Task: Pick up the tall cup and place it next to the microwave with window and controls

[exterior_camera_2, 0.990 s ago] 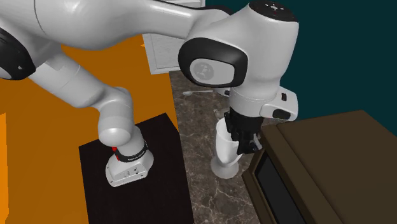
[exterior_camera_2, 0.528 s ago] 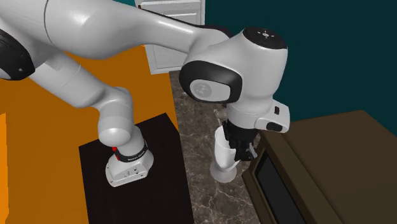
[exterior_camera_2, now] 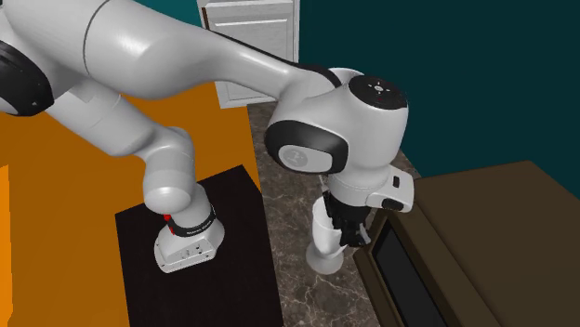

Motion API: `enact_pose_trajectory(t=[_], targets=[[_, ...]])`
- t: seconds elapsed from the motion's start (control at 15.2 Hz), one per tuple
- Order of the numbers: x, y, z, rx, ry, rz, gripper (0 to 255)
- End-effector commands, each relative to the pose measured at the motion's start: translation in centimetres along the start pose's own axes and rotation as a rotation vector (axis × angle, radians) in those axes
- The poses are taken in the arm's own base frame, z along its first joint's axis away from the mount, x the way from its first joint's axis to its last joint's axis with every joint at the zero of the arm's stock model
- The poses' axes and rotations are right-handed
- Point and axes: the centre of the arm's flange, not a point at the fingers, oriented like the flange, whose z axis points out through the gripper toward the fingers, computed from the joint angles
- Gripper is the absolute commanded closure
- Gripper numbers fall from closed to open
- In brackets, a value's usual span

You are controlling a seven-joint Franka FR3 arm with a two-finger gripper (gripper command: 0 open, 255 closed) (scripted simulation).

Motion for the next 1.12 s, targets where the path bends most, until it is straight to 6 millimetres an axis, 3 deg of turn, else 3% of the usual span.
enact_pose_trajectory(t=[0.0, 0.4, 0.92, 0.99, 1.06], targets=[[0.0, -0.1, 1.0, -0.001, 0.001, 0.000, 255], [0.0, -0.1, 4.3, -0.001, 0.001, 0.000, 255], [0.0, -0.1, 4.3, -0.001, 0.001, 0.000, 255], [0.0, -0.1, 4.3, -0.001, 0.001, 0.000, 0], [0.0, -0.1, 4.3, -0.001, 0.001, 0.000, 0]])
